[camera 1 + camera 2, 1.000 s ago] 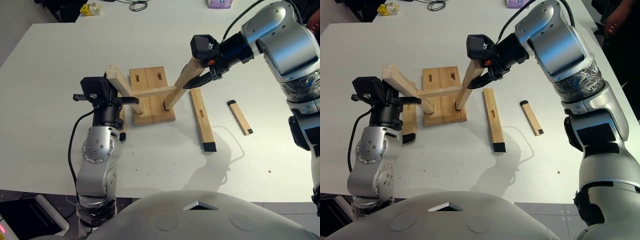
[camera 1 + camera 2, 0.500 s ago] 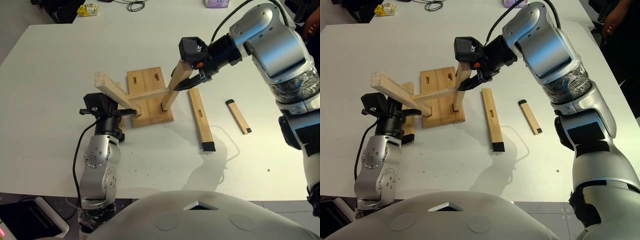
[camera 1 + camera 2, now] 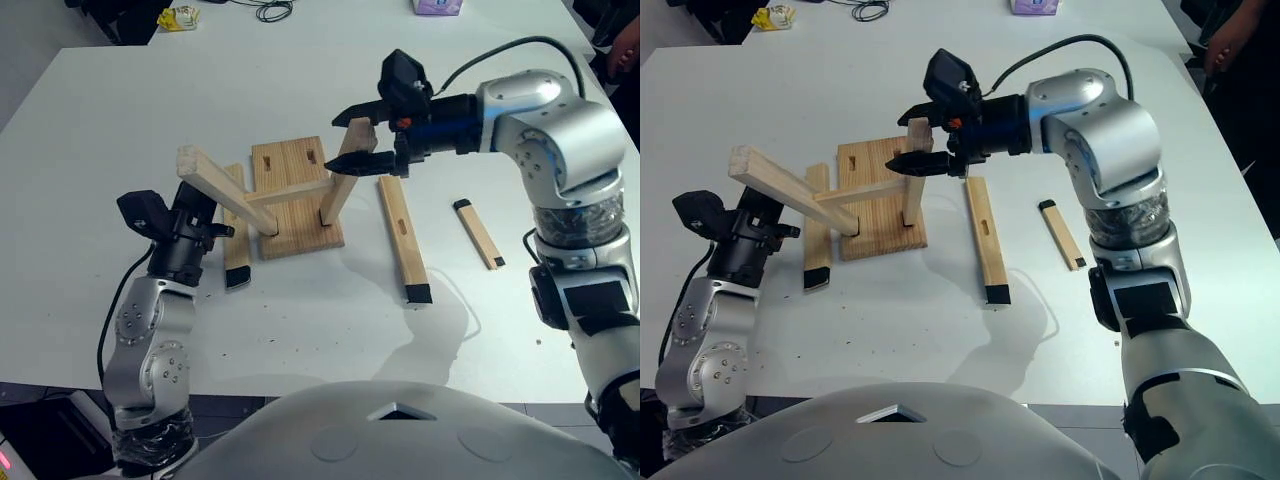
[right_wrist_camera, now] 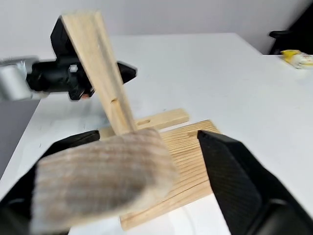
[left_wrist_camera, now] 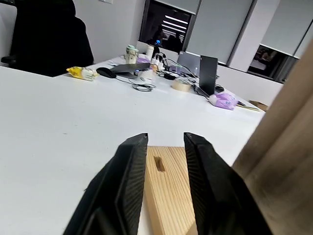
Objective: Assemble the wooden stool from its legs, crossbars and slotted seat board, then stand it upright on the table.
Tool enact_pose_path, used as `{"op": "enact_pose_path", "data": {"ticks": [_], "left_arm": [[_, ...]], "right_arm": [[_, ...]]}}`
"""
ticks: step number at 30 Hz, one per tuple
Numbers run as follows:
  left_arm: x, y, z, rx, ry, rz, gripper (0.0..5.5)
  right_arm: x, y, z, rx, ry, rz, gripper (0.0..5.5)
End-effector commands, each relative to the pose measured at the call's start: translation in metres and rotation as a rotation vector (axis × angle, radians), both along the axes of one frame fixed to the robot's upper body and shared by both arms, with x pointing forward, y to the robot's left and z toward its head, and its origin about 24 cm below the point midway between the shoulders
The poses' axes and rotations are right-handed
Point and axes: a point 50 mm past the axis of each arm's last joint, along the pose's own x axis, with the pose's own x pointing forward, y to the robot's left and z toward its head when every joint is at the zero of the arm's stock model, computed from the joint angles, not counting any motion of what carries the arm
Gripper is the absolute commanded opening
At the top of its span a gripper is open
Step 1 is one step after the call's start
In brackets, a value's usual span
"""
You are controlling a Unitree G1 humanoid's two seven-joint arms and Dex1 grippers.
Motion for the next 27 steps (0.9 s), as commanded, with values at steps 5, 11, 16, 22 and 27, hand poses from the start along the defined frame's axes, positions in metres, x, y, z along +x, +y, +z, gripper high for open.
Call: {"op": "enact_pose_path", "data": {"ticks": [5,11,16,22,27], "left_arm": [[-0.008,0.039,0.030,-0.059,-0.087,-0.105,1.36],[0.011,0.041,0.084,-0.127,-0.323,-0.078,1.36],[0.020,-0.002,0.090,-0.022,-0.301,-0.220,1.36],[0.021,-0.015,0.116,0.002,-0.414,-0.260,1.36],[0.016,-0.016,0.142,-0.029,-0.528,-0.261,0.63]], "right_arm": [[-0.033,-0.024,0.030,0.467,0.007,-0.021,3.72],[-0.020,-0.023,0.042,0.666,-0.048,-0.220,3.72],[-0.020,0.003,0.018,0.568,-0.023,-0.269,3.72],[-0.022,0.015,0.032,0.610,-0.103,-0.266,3.72],[-0.035,0.014,0.058,0.737,-0.154,-0.186,3.18]]}}
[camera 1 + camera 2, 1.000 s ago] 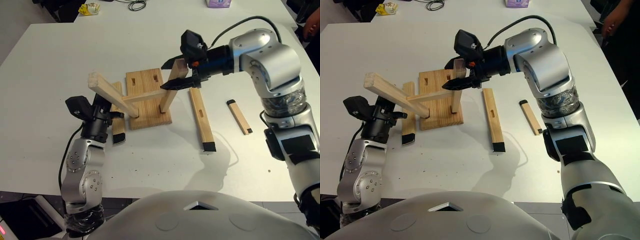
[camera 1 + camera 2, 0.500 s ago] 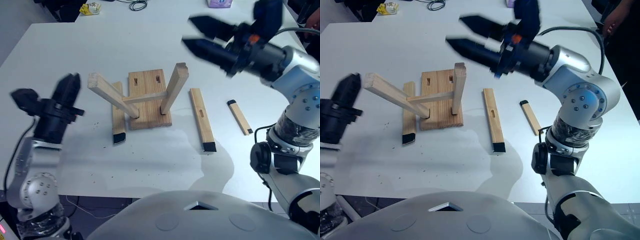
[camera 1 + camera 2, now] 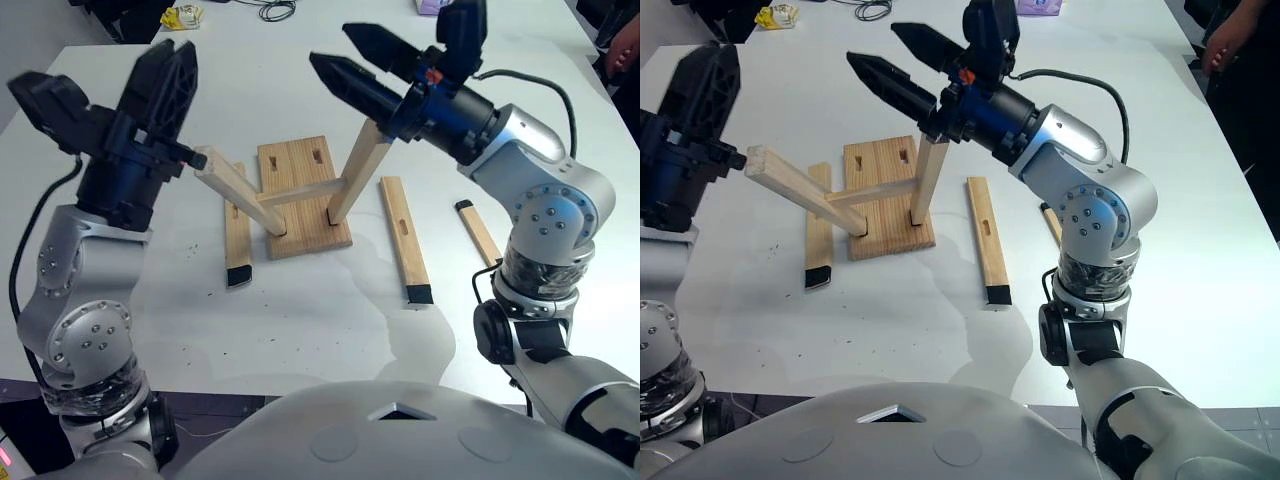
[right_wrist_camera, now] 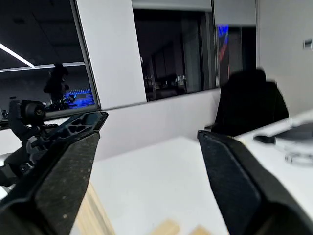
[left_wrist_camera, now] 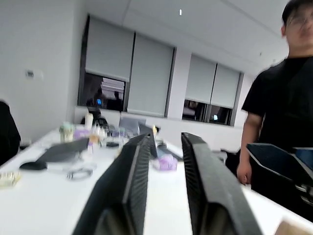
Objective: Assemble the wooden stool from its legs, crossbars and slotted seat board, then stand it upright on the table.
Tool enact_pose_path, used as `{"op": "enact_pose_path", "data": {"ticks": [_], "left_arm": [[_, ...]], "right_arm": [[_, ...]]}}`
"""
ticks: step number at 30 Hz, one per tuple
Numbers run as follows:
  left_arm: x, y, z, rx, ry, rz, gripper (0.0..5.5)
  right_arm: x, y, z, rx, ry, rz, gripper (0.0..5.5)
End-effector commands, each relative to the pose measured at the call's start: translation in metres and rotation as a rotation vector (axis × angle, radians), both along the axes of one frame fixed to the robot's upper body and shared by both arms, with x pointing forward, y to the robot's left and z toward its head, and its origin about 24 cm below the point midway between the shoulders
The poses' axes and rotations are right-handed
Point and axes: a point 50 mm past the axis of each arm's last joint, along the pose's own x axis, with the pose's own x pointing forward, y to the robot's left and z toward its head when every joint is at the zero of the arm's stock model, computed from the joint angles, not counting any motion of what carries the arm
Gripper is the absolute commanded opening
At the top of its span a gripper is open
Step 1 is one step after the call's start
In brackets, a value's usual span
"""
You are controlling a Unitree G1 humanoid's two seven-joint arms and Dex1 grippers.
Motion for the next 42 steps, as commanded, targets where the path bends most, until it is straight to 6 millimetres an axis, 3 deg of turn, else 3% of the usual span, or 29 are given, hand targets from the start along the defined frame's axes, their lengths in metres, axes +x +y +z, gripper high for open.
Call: {"op": "enact_pose_path", "data": {"ticks": [1,3,6,11,14,17,20,22,24,27,35,39,42], "left_arm": [[-0.007,-0.004,0.020,-0.005,-0.079,-0.024,0.48],[-0.010,-0.009,0.022,0.001,-0.087,-0.054,0.12],[-0.015,-0.017,0.028,0.013,-0.124,-0.094,0.00],[-0.026,-0.017,0.059,-0.073,-0.328,-0.119,0.00],[-0.022,-0.010,0.068,-0.100,-0.352,-0.073,0.00],[-0.002,-0.009,0.047,-0.038,-0.155,-0.012,0.00],[0.018,-0.021,-0.013,0.102,0.230,-0.028,0.00],[0.013,-0.036,-0.056,0.165,0.436,-0.099,0.00],[0.009,-0.043,-0.078,0.213,0.518,-0.121,0.00],[0.014,-0.037,-0.077,0.193,0.486,-0.083,0.00],[0.021,-0.019,-0.023,-0.014,0.183,-0.011,0.00],[0.008,-0.003,0.024,-0.181,-0.076,0.003,0.00],[0.007,0.031,0.038,-0.306,-0.134,0.126,0.00]], "right_arm": [[-0.014,0.002,0.024,0.079,-0.093,0.064,3.03],[-0.017,0.001,0.027,0.090,-0.106,0.084,2.68],[-0.022,-0.001,0.042,0.169,-0.138,0.120,2.23],[-0.023,-0.029,0.082,0.535,-0.127,0.187,1.44],[-0.020,-0.035,0.083,0.513,-0.119,0.154,0.91],[-0.006,-0.017,0.052,0.296,0.001,0.087,0.40],[0.005,0.009,-0.018,-0.093,0.210,0.032,0.02],[0.000,0.019,-0.069,-0.316,0.337,0.019,0.02],[-0.004,0.022,-0.086,-0.364,0.370,0.021,0.02],[-0.002,0.026,-0.064,-0.243,0.334,0.046,0.02],[0.004,0.015,-0.011,0.042,0.266,0.085,0.02],[0.006,-0.011,0.027,0.293,0.199,0.099,0.02],[0.012,-0.035,0.038,0.365,0.150,0.047,0.02]]}}
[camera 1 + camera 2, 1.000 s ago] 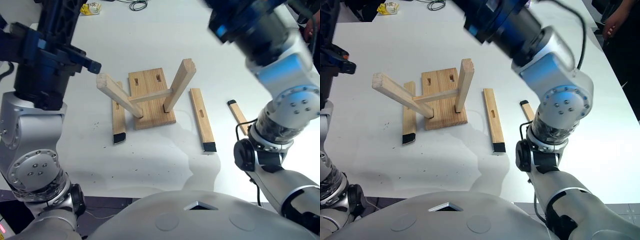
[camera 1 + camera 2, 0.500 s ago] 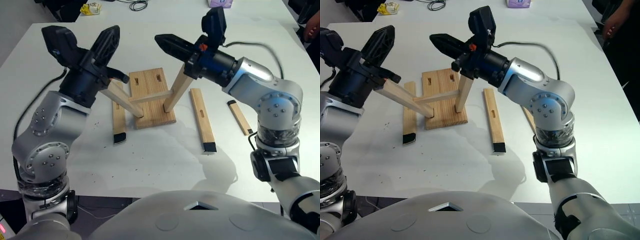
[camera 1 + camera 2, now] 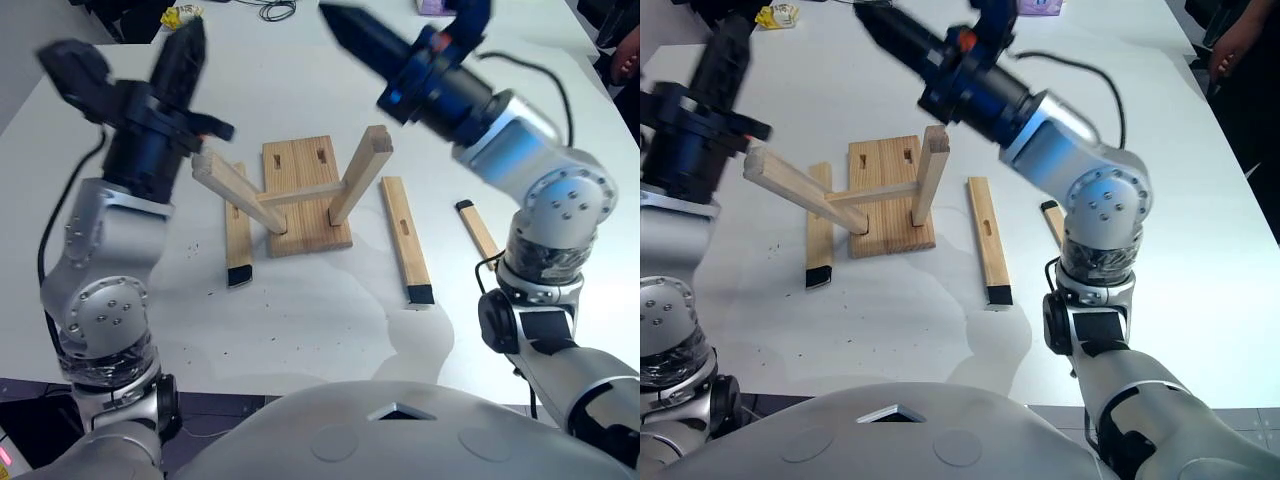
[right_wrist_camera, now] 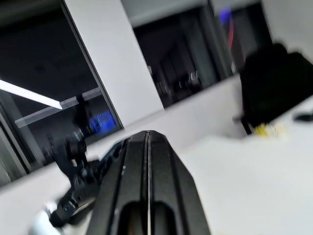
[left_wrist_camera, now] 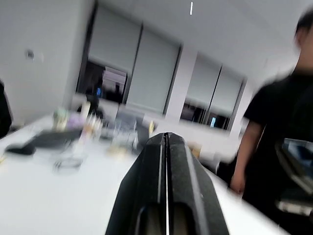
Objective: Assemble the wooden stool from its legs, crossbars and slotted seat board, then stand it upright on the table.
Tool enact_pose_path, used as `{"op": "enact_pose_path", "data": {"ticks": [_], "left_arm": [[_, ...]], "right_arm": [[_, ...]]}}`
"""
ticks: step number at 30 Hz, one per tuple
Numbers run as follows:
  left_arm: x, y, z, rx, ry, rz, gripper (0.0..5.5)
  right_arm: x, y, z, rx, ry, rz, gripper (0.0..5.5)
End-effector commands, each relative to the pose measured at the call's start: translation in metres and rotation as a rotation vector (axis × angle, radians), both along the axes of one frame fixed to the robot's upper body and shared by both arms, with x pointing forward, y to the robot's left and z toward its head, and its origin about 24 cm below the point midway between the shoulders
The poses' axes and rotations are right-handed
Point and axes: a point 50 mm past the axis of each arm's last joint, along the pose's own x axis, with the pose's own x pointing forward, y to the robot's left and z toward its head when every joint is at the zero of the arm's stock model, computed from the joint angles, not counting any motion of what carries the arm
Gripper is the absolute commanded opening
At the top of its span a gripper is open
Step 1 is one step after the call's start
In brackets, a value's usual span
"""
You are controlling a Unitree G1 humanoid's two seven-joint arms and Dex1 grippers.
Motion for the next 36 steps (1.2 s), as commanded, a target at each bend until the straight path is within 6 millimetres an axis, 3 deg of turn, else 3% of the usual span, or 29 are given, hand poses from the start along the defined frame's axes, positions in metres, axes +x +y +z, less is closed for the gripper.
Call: {"op": "enact_pose_path", "data": {"ticks": [1,4,7,10,14,20,22,27,30,36], "left_arm": [[0.001,0.044,0.010,-0.122,-0.001,0.198,0.00],[0.010,0.057,-0.027,-0.039,0.218,0.315,0.00],[0.001,0.054,-0.093,0.140,0.483,0.286,0.00],[-0.013,0.061,-0.140,0.212,0.671,0.270,0.00],[-0.041,0.050,-0.169,0.317,0.793,0.108,0.00],[-0.090,0.045,-0.179,0.418,0.861,-0.213,0.00],[-0.095,0.036,-0.176,0.458,0.841,-0.334,0.00],[-0.058,0.005,-0.172,0.537,0.698,-0.457,0.00],[-0.037,0.000,-0.169,0.565,0.650,-0.428,0.00],[-0.017,-0.008,-0.169,0.641,0.626,-0.446,0.00]], "right_arm": [[0.011,-0.030,0.011,0.023,-0.044,-0.113,0.02],[0.032,-0.036,-0.025,-0.327,-0.034,-0.274,0.02],[0.038,-0.039,-0.080,-0.671,-0.052,-0.273,0.02],[0.032,-0.038,-0.114,-0.803,-0.077,-0.174,0.02],[0.022,-0.025,-0.136,-0.839,-0.132,0.010,0.02],[0.014,-0.020,-0.145,-0.871,-0.199,0.154,0.02],[0.019,-0.021,-0.147,-0.885,-0.203,0.148,0.02],[0.029,-0.014,-0.151,-0.891,-0.236,0.151,0.02],[0.036,-0.006,-0.151,-0.892,-0.281,0.158,0.02],[0.040,0.007,-0.153,-0.842,-0.313,0.205,0.02]]}}
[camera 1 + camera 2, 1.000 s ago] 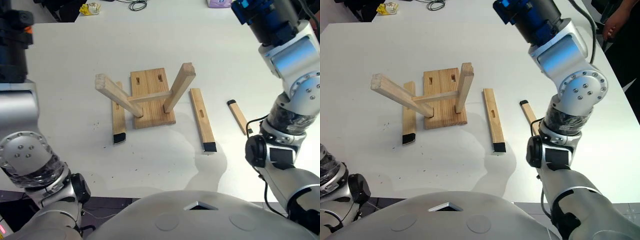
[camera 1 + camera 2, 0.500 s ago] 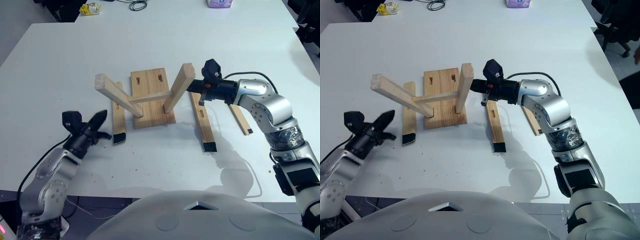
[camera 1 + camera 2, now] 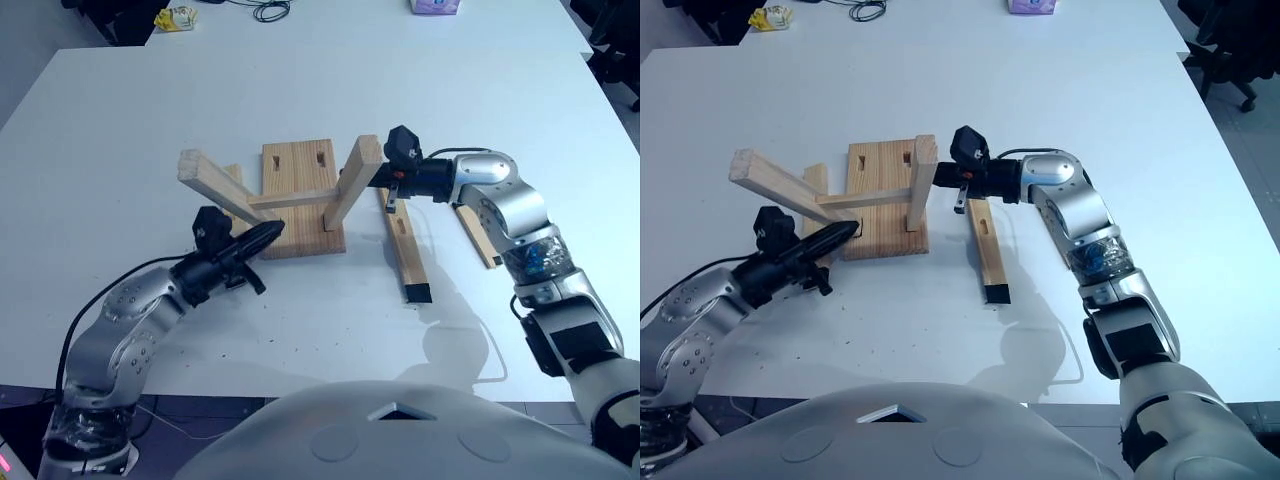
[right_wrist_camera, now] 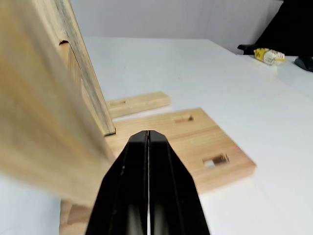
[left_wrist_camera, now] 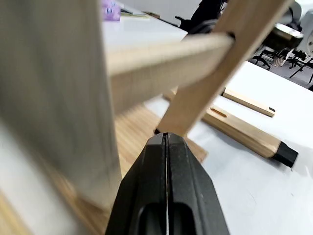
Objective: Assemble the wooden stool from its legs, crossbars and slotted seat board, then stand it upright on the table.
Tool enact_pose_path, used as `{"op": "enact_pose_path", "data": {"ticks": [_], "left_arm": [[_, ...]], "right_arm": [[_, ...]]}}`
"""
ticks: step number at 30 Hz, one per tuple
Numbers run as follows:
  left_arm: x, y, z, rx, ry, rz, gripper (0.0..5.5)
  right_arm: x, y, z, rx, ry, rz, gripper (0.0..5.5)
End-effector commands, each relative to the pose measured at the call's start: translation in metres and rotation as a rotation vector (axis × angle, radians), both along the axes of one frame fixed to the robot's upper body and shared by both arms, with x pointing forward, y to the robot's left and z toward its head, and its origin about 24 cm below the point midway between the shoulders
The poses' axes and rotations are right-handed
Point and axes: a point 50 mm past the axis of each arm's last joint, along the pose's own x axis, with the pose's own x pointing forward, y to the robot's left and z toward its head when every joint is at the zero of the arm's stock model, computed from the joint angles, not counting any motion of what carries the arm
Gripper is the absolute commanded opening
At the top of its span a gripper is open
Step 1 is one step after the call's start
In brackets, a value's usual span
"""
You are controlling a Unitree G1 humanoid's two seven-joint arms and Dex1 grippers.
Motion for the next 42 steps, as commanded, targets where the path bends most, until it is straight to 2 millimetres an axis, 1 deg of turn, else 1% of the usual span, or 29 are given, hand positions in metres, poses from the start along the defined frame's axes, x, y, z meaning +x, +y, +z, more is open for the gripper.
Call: {"op": "enact_pose_path", "data": {"ticks": [1,4,7,10,12,14,16,21,24,27,30,32,34,36,38,40,42], "left_arm": [[0.008,-0.001,-0.008,0.065,0.026,-0.028,0.00],[0.002,0.007,-0.013,0.113,0.056,-0.062,0.00],[0.004,0.019,-0.016,0.164,0.067,-0.077,0.00],[0.016,0.033,-0.016,0.222,0.053,-0.077,0.00],[0.026,0.040,-0.016,0.245,0.039,-0.072,0.00],[0.035,0.041,-0.014,0.246,0.017,-0.065,0.00],[0.043,0.037,-0.011,0.223,-0.009,-0.069,0.00],[0.053,0.017,-0.010,0.175,-0.046,-0.108,0.00],[0.060,0.013,-0.013,0.174,-0.054,-0.112,0.00],[0.070,0.018,-0.016,0.193,-0.064,-0.071,0.00],[0.086,0.026,-0.016,0.213,-0.092,0.007,0.00],[0.098,0.035,-0.015,0.231,-0.121,0.108,0.00],[0.103,0.046,-0.010,0.225,-0.142,0.210,0.00],[0.095,0.055,-0.004,0.192,-0.152,0.269,0.00],[0.081,0.058,-0.002,0.177,-0.145,0.288,0.00],[0.061,0.055,-0.003,0.161,-0.107,0.284,0.00],[0.032,0.044,-0.005,0.131,-0.044,0.223,0.00]], "right_arm": [[-0.001,0.011,0.002,0.019,-0.009,0.071,0.02],[-0.011,0.013,0.001,0.042,0.023,0.130,0.02],[-0.023,0.007,0.003,0.055,0.050,0.177,0.02],[-0.041,0.001,0.007,0.066,0.086,0.244,0.02],[-0.051,0.001,0.009,0.070,0.109,0.286,0.02],[-0.058,0.004,0.009,0.072,0.123,0.312,0.02],[-0.061,0.010,0.010,0.085,0.139,0.325,0.02],[-0.065,0.015,0.011,0.136,0.168,0.301,0.02],[-0.067,0.016,0.013,0.181,0.185,0.275,0.02],[-0.065,0.017,0.014,0.212,0.190,0.238,0.02],[-0.062,0.016,0.016,0.243,0.191,0.191,0.02],[-0.058,0.012,0.018,0.253,0.179,0.151,0.02],[-0.051,0.004,0.020,0.250,0.151,0.099,0.02],[-0.039,-0.011,0.021,0.201,0.095,0.020,0.02],[-0.027,-0.023,0.016,0.110,0.017,-0.057,0.02],[-0.009,-0.035,0.004,-0.007,-0.049,-0.188,0.02],[0.012,-0.045,-0.010,-0.127,-0.119,-0.322,0.02]]}}
